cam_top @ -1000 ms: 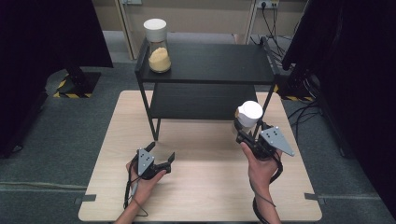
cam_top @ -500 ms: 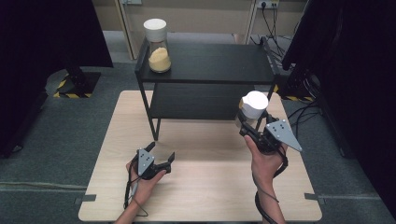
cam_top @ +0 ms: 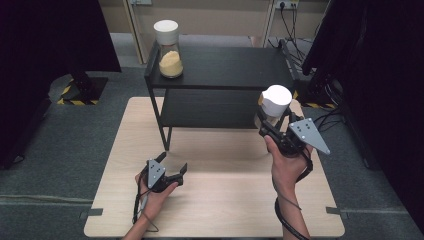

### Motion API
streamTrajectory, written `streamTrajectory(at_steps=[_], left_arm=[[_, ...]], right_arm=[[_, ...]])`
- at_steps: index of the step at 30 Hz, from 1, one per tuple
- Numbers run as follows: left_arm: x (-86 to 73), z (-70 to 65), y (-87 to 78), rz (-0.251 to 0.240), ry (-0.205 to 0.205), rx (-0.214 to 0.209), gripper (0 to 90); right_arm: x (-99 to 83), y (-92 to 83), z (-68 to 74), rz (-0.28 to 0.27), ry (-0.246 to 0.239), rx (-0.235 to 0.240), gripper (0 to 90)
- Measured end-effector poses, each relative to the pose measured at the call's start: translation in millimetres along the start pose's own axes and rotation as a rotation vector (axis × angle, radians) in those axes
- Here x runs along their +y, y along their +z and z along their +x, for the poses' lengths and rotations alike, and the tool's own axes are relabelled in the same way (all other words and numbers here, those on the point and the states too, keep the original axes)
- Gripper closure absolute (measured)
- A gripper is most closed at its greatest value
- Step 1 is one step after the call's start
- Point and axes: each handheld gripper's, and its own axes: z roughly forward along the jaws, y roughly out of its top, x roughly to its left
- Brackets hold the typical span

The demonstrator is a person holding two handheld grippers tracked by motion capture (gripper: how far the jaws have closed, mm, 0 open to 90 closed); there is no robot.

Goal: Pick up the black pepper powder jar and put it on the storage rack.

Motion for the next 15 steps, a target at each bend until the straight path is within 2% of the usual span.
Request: streamTrajectory(at_steps=[15], left_arm=[[0.0,-0.3,0.0,0.000,0.001,0.001,10.1]], right_arm=[[20.1,5.3,0.3,-0.042,-0.006,0.003,31.1]])
